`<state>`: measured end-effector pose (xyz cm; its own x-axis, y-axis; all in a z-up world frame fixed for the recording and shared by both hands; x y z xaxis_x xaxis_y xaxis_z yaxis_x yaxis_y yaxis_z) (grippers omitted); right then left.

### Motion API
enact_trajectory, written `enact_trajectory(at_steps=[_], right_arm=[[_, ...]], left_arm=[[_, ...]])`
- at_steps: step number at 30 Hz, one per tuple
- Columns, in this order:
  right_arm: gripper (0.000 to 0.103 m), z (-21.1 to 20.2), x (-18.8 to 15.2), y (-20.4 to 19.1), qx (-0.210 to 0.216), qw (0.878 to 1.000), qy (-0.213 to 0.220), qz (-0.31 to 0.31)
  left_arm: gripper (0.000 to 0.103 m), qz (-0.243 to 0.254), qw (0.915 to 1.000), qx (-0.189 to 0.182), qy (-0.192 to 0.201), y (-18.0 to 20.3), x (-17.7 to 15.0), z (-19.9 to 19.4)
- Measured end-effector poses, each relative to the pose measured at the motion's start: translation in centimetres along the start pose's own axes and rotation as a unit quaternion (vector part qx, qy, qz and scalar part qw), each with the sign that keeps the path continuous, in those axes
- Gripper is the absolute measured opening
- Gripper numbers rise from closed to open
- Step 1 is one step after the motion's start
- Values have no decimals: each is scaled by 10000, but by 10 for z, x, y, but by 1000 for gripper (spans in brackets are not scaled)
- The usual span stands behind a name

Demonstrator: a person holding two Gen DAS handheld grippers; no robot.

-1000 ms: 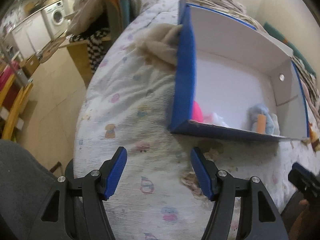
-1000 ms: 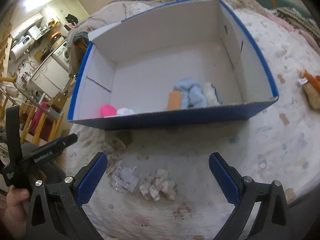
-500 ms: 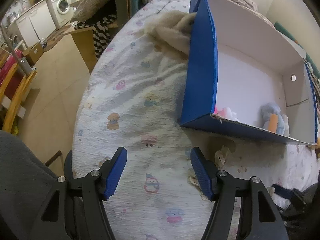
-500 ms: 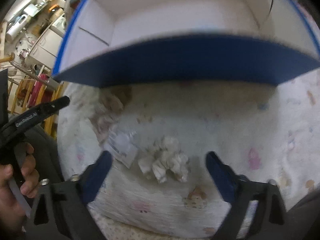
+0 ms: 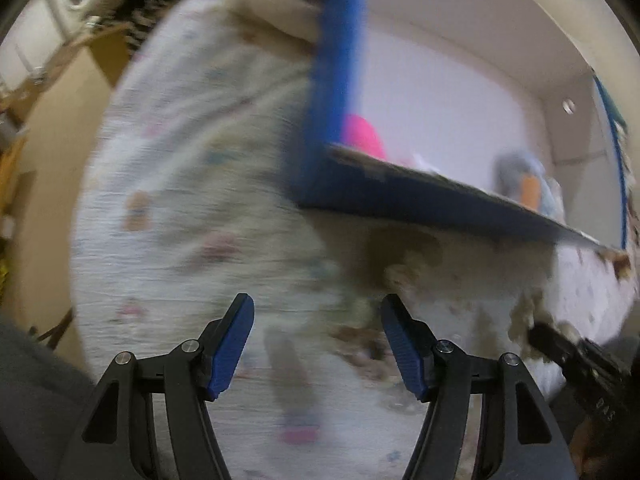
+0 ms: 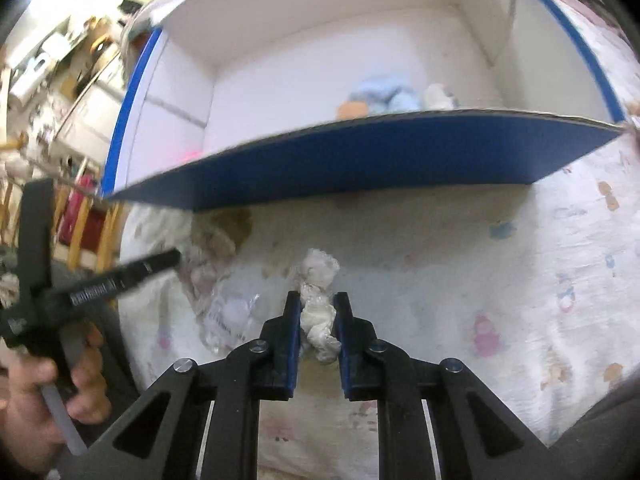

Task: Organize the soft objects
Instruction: 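Grasp the beige lace cloth with the left gripper while the right gripper grasps the white crumpled cloth, then lift both held cloths and carry them over the box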

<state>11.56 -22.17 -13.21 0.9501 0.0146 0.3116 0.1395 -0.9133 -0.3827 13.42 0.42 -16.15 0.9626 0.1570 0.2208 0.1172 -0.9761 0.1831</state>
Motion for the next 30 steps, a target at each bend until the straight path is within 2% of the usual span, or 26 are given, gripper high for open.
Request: enact_trajectory(at_steps=[6,10,11,13,14,15,22,30], right_arm=[[18,7,2,3,78,9999,-41,137],[18,4,2,5,136,9998,-25,127],[18,5,2,4,144,9998,-26,113],[18,4,1,5,150,9998,-29,98],[18,4,1,5,155,9998,-36,97],[18,3,2,6,155,9998,-35,97],[18,5,2,6,111,9999,-35,95],[18,9,1,0,-42,10000,-39,-5]], left_arm=[[63,405,9990,-148,-108,20,2,11],[62,472,9980,-31,-414,19,-2,26],[57,493,9977,31,-455,18,-4,28],[20,586,9973,279,-338,15,-2,26],[17,627,9971,251,-341,15,0,25],[9,616,9973,212,-347,13,1,24],[8,638,9959,636,-13,-2,8,10],[8,560,9956,744,68,-7,4,8]])
Point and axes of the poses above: each gripper's, at about its wrist camera, not at the fingertips, and z roughly the way its jaws point, y to its right, x to its top, the point moved 4 cm from there along z, roughly the way its jaws point, and after that the axes turned 4 degrees about -z, right-handed, at the moved point
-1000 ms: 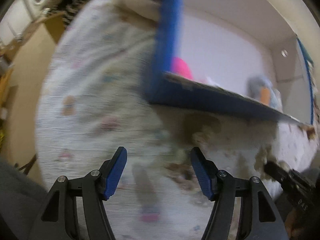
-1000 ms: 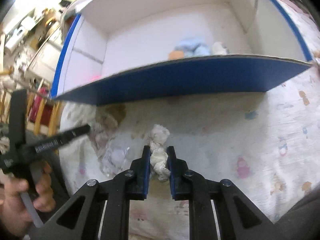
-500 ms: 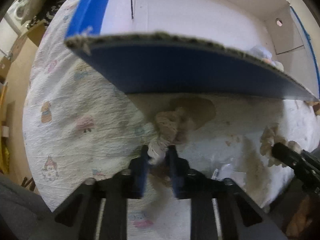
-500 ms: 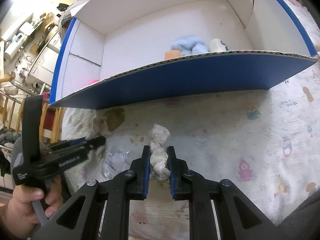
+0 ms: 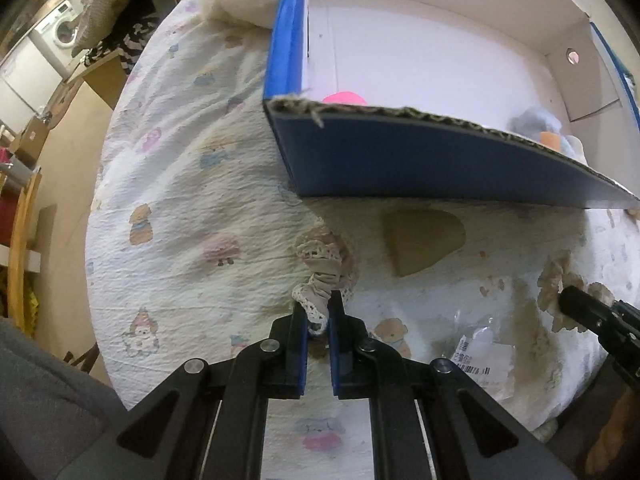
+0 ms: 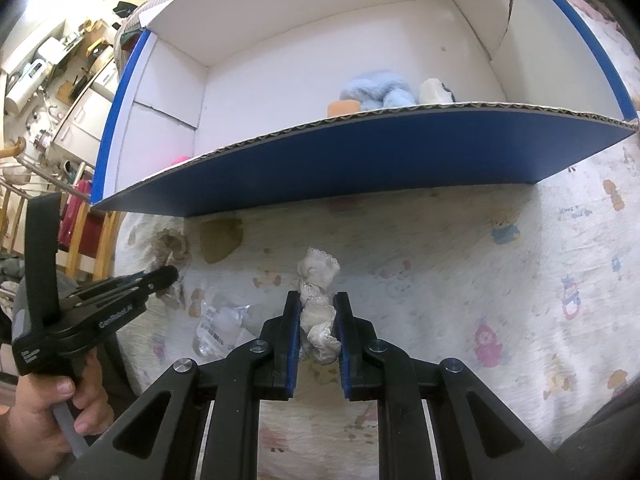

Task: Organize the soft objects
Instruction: 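Lift both held cloths and carry them over the box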

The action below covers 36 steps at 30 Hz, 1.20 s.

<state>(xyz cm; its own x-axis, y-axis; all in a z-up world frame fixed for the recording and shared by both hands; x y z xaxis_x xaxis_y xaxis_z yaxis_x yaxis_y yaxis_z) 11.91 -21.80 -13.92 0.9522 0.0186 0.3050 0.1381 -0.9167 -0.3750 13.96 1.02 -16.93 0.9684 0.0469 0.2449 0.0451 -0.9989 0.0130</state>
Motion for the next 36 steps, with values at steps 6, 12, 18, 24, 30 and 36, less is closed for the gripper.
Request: enact_trajectory(at_steps=[6,12,18,24,30,36], right_arm=[[18,-1,-1,-6,-84,9999,69,-122],[18,-6,-2,-13,-137,9995,154,-234],[18,-18,-6,-19,-196,9986,325,-380],[18,-42,-8,-23,-82,9961,767,-421],[18,-63,-9,-30,21,9914,1193,-541],[18,-104,-5,-39,404,9738,2109,-750]], left_arm=[[8,-11,9999,113,43,6,-21,-5],[8,-72,9996,112,237,-3,-28,-23],[8,26,9978,231,625,7,-28,-49],[8,-269,9934,227,1088,5,-38,-77],[8,-577,9861,260,1536,-13,-32,-99],[8,-573,9698,233,2359,-13,-32,-133]])
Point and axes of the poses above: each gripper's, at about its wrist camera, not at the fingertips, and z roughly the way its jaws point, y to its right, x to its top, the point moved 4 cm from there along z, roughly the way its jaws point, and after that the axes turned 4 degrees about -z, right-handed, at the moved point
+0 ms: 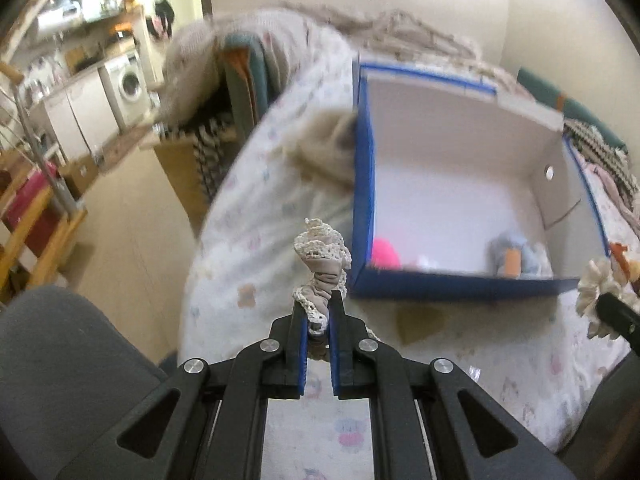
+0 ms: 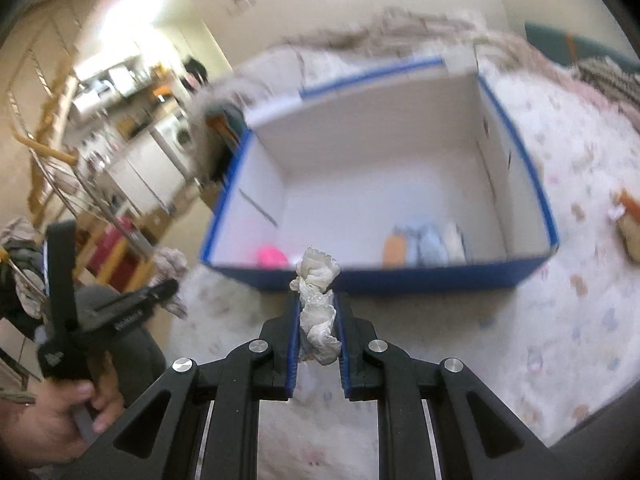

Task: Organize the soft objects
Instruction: 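Lift both held cloths and carry them over the box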

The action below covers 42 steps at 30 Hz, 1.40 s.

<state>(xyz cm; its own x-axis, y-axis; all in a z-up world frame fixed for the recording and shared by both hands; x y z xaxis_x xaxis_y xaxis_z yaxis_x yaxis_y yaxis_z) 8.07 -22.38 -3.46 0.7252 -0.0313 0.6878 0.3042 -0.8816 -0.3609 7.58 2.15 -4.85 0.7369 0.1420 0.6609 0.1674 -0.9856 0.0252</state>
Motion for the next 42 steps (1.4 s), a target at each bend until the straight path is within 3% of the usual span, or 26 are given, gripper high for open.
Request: enact_trajectory(at_steps=[5,14,21,30,42], right_arm=[[18,-18,15,0,-150,9982,568,-125],[18,-8,44,25,-373,9959,822,20],[18,12,51,50,-275,9973,622,268],[18,30,67,59,-350,9976,591,112],[18,69,78,64,-490,9987,137,-81]], left_arm=[[8,39,9993,-61,359,6,17,-14],[8,38,9995,-243,216,24,57,-1],[8,211,9996,-146,90,39,71,23],[8,299,9995,-66,0,54,86,44],[8,535,9981,123,-263,77,95,80]])
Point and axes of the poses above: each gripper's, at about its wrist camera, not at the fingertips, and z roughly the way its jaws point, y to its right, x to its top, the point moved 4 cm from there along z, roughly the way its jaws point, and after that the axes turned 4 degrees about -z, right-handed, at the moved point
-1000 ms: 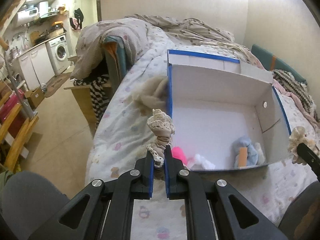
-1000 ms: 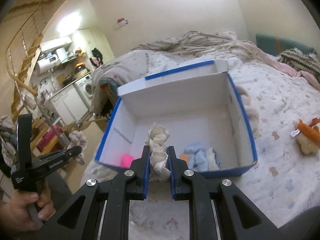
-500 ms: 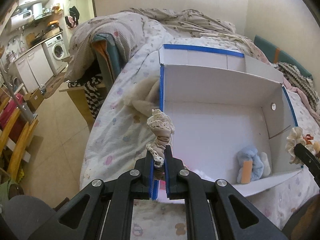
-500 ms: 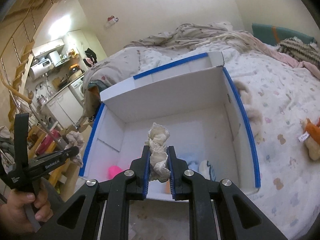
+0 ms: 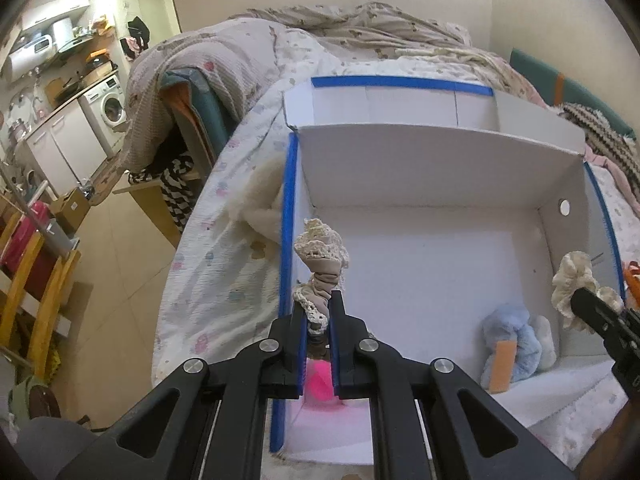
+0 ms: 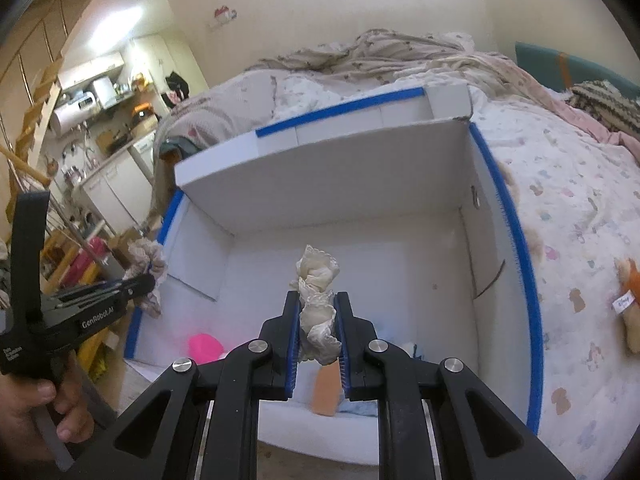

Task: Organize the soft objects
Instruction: 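Lift both held cloths and carry them over the box, then lower both cloths into the box and open both grippers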

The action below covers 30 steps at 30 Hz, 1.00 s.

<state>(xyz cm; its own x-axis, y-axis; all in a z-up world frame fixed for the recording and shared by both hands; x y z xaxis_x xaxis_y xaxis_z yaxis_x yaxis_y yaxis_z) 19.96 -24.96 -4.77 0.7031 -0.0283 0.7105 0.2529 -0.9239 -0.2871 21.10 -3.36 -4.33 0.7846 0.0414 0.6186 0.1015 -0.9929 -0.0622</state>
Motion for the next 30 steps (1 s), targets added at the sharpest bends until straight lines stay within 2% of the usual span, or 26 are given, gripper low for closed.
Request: enact_trajectory(at_steps=[9,15,20,30], right_arm=[[18,26,-14,2,-303,9975,-632,-115],[18,33,-19,6,-344,9960,-822,-74],[18,39,-22,8,-220,9950,-974,4],[19,36,-19,7,-131,9963,-844,85]], left_arm=[[8,30,9996,105,-263,11,0,29],[8,115,9992,192,-345,19,-3,42],[8,136,9987,194,-457,20,-3,50],[10,172,9989,136,-413,19,-4,51]])
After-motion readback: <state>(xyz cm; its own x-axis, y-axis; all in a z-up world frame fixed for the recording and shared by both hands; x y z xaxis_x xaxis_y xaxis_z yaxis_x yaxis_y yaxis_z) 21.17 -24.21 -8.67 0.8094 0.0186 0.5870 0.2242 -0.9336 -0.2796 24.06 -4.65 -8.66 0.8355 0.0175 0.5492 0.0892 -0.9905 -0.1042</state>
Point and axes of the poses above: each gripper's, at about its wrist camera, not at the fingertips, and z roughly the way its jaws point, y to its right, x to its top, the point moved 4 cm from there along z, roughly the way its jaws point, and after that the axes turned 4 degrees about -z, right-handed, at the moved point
